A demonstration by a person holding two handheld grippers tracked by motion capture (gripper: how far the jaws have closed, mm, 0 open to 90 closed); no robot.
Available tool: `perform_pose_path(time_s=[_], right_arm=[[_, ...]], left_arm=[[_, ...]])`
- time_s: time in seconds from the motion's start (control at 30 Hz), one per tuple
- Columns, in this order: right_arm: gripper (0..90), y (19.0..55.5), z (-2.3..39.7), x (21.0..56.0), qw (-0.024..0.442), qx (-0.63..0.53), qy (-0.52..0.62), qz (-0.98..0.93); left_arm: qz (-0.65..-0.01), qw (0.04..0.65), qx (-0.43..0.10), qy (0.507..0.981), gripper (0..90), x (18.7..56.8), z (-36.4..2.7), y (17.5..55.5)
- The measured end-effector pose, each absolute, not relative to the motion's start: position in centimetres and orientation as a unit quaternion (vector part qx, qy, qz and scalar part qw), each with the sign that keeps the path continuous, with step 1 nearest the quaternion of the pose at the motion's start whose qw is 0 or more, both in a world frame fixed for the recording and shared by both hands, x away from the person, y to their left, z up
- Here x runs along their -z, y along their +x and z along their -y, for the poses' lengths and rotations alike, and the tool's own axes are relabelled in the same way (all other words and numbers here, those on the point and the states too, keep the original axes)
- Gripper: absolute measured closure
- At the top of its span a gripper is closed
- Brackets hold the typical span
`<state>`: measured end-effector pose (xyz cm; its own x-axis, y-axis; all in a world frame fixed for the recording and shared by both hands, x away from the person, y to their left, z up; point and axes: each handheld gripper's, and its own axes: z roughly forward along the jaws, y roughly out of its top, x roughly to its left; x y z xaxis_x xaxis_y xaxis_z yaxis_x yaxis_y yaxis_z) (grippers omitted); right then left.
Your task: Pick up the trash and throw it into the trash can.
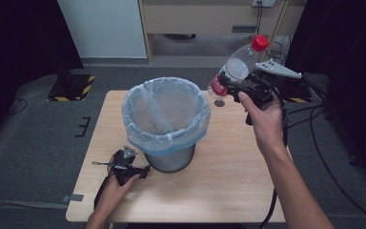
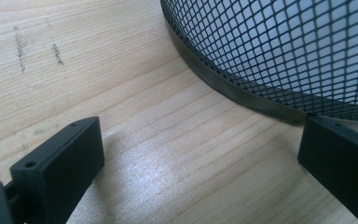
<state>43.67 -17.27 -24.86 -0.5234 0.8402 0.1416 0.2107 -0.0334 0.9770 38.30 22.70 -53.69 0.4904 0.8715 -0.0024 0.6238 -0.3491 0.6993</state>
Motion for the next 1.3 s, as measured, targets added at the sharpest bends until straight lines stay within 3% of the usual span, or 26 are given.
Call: perform_pose_path(time_s=[0.6, 1.3], right_arm=[[26.9, 42.8, 12.6, 23.9, 0.25, -0.602, 0.368, -0.663], [26.8, 42.9, 9.0, 25.7, 0.219, -0.601, 0.351, -0.684]], left_arm=[[-0.468, 0.327, -0.189, 0.799, 0.0, 53.7, -22.7, 38.3], [-0.468, 0.327, -0.189, 0.799, 0.0, 53.7, -22.7, 38.3]])
